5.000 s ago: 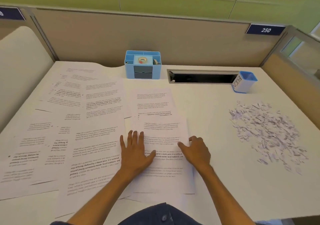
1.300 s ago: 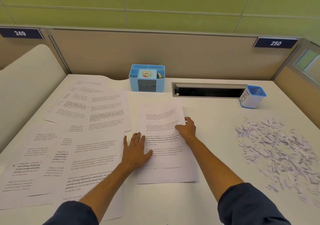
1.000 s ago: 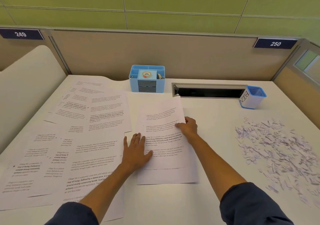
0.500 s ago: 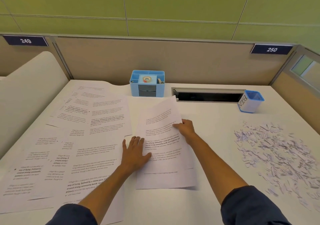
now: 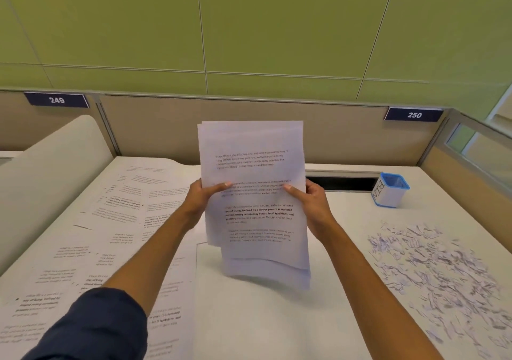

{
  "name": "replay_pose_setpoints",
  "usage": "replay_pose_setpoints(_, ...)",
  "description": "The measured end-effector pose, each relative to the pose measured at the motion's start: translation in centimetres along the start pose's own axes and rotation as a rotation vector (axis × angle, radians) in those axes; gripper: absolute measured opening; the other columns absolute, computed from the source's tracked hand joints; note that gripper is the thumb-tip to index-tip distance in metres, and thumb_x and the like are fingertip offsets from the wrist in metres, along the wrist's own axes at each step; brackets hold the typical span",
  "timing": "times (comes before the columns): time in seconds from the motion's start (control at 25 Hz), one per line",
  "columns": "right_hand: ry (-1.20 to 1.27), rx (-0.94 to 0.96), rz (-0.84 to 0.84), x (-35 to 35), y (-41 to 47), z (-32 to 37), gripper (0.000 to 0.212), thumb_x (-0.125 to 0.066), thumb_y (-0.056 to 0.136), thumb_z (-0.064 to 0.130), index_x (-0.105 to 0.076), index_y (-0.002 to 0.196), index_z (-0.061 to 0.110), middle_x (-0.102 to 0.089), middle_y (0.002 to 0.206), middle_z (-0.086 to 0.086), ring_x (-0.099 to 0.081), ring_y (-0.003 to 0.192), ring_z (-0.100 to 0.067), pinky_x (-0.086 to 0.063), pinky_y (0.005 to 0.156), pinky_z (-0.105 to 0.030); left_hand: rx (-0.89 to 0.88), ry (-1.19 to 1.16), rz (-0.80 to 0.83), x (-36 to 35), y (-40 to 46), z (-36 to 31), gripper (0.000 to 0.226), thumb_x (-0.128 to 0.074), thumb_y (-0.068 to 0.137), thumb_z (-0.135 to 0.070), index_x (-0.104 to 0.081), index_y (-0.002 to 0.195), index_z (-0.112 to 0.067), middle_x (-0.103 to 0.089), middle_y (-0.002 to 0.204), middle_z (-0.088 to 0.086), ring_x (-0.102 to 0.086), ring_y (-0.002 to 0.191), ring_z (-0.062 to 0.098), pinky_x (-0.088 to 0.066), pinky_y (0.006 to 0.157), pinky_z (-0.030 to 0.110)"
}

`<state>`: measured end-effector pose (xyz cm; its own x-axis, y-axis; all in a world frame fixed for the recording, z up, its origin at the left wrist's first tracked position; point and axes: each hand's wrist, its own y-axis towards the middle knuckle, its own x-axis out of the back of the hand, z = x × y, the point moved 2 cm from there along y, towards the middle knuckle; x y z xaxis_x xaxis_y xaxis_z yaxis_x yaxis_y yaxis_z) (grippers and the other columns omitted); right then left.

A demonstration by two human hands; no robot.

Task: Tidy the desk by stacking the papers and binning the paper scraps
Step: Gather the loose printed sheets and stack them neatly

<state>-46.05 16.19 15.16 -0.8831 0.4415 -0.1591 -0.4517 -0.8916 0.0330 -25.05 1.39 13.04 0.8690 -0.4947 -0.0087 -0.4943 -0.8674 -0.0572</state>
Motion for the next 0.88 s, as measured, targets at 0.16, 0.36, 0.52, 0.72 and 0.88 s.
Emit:
replay_pose_setpoints(0.16,-0.004,0.079,-0.077,0.4,-0.3,0.4,0.017,-0.065,0.089,0.012,-0.065,0.105,0.015,-0.073,0.097,-0.007,-0.071,0.082,-0.029,-0.061,0.072,-0.043,-0.094,-0.011,0.032,-1.1,-0.2,-1.7,0.050,-0.076,0.072,-0.033,-0.067,0.117,-0.012,-0.074,0.108,0.005,-0.071,0.096,0.030,-0.058,0.085,0.048)
replay_pose_setpoints(0.36,-0.048,0.078,-0.147,0.7,-1.1,-1.3,0.017,-0.065,0.089,0.017,-0.062,0.105,0.015,-0.071,0.095,-0.008,-0.069,0.083,-0.031,-0.060,0.072,-0.044,-0.109,-0.042,0.016,-2.4,-1.4,-0.3,0.044,-0.074,0.074,-0.036,-0.068,0.114,-0.017,-0.075,0.105,0.002,-0.071,0.095,0.031,-0.058,0.078,0.044)
replay_pose_setpoints(0.52,-0.147,0.141,-0.241,0.9,-2.0,-1.5,0.033,-0.074,0.074,0.040,-0.068,0.097,0.018,-0.072,0.086,-0.001,-0.070,0.078,-0.022,-0.060,0.068,-0.036,-0.088,-0.003,0.017,-3.5,-2.1,0.1,0.052,-0.076,0.068,-0.043,-0.066,0.115,-0.021,-0.074,0.104,0.000,-0.069,0.098,0.028,-0.058,0.079,0.040)
replay_pose_setpoints(0.72,-0.369,0.374,-0.374,1.3,-2.7,1.2,0.020,-0.075,0.080,0.036,-0.068,0.092,0.022,-0.069,0.082,0.010,-0.066,0.075,-0.008,-0.053,0.059,-0.016,-0.114,-0.029,0.028,-4.5,-1.5,-1.6,0.049,-0.078,0.067,-0.042,-0.064,0.111,-0.027,-0.073,0.103,0.002,-0.069,0.098,0.027,-0.058,0.082,0.045)
replay_pose_setpoints(0.88,-0.382,0.431,-0.388,1.2,-2.1,2.8,0.016,-0.072,0.084,0.034,-0.070,0.085,0.018,-0.069,0.077,0.010,-0.064,0.072,-0.008,-0.053,0.062,-0.018,-0.131,-0.065,0.028,-5.8,-1.2,-2.4,0.035,-0.077,0.071,-0.039,-0.065,0.100,-0.025,-0.072,0.098,0.005,-0.067,0.101,0.033,-0.055,0.087,0.052)
